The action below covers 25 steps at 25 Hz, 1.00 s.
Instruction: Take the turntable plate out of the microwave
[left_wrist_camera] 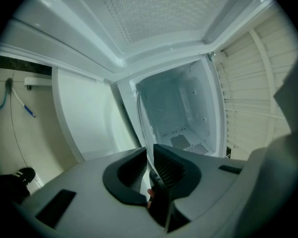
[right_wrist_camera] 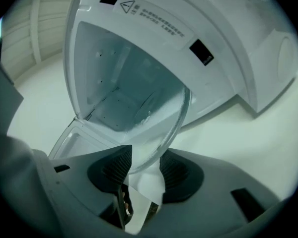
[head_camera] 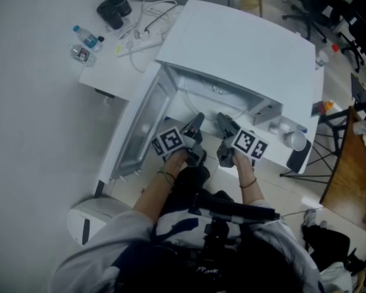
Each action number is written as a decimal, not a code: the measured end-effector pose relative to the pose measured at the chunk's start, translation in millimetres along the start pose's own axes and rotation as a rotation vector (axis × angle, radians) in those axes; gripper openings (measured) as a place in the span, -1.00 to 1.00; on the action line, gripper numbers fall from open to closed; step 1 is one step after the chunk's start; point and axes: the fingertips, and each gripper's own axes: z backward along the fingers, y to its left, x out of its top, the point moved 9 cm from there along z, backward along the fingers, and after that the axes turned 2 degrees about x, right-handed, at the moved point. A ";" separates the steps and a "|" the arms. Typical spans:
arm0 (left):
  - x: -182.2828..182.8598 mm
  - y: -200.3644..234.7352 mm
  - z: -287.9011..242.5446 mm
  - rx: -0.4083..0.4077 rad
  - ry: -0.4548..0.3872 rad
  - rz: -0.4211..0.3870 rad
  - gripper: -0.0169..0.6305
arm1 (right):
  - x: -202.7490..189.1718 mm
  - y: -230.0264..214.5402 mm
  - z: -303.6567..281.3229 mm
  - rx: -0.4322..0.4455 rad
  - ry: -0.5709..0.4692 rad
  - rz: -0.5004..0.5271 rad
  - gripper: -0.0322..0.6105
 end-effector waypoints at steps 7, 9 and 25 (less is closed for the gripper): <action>-6.5 1.2 10.2 -0.024 0.023 -0.006 -0.83 | -0.1 -8.0 -8.6 0.046 -0.041 -0.121 -0.54; -7.8 4.1 9.0 -0.039 0.035 0.004 -0.81 | -1.8 -10.4 -8.2 0.075 -0.062 -0.167 -0.61; 36.0 10.3 -51.8 -0.189 -0.074 0.116 -0.72 | -14.4 1.2 4.1 0.137 -0.010 -0.119 -0.66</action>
